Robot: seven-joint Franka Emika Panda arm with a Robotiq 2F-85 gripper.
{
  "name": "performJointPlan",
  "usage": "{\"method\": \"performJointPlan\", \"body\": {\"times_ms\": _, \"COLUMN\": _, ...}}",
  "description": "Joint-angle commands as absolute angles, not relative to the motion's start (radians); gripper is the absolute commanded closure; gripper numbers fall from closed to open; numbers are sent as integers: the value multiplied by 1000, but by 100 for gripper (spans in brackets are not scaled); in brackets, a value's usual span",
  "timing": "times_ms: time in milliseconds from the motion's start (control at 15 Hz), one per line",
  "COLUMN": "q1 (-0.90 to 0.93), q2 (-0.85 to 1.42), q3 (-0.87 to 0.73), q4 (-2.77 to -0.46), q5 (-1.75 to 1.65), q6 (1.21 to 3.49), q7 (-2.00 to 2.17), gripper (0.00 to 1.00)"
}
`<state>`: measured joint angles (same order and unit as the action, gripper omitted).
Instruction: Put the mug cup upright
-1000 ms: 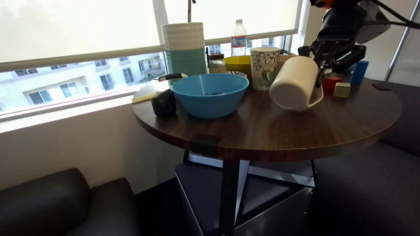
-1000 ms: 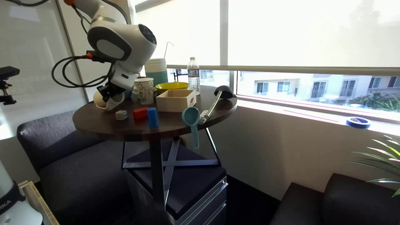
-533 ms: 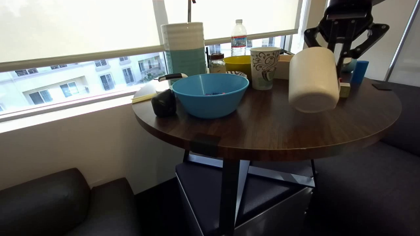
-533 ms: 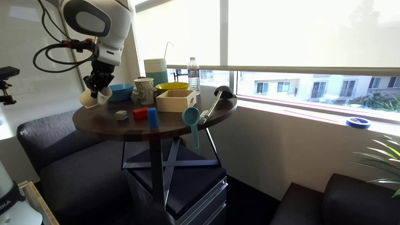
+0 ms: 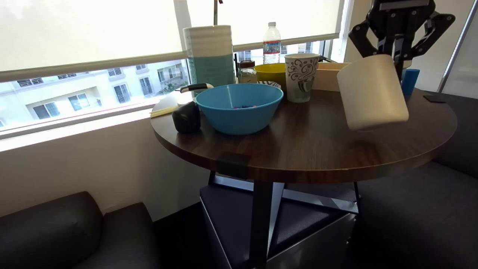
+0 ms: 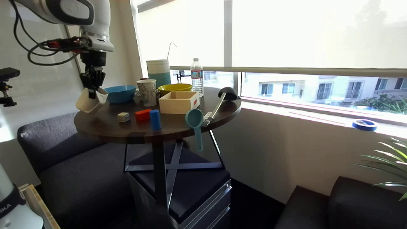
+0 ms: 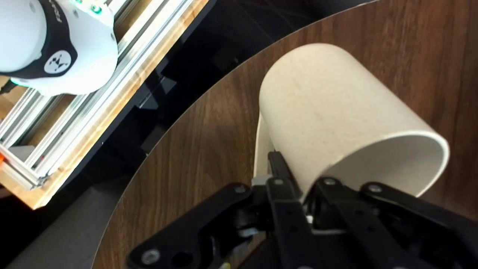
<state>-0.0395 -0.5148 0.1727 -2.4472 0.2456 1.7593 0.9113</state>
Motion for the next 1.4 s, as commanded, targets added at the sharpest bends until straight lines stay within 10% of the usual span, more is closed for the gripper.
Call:
{"method": "performJointPlan", "body": {"times_ms": 0, "q1": -10, "q2": -543, "q3": 209, "q4": -2458, "q5": 141, "q6": 1821, "q7": 860, "gripper": 97}}
{"method": "performJointPlan", "body": {"times_ms": 1333, "q1": 11, "q2": -631, "q3": 202, "q4": -2703, "q5": 27, "q6": 2518, "q7": 568, "gripper": 97}}
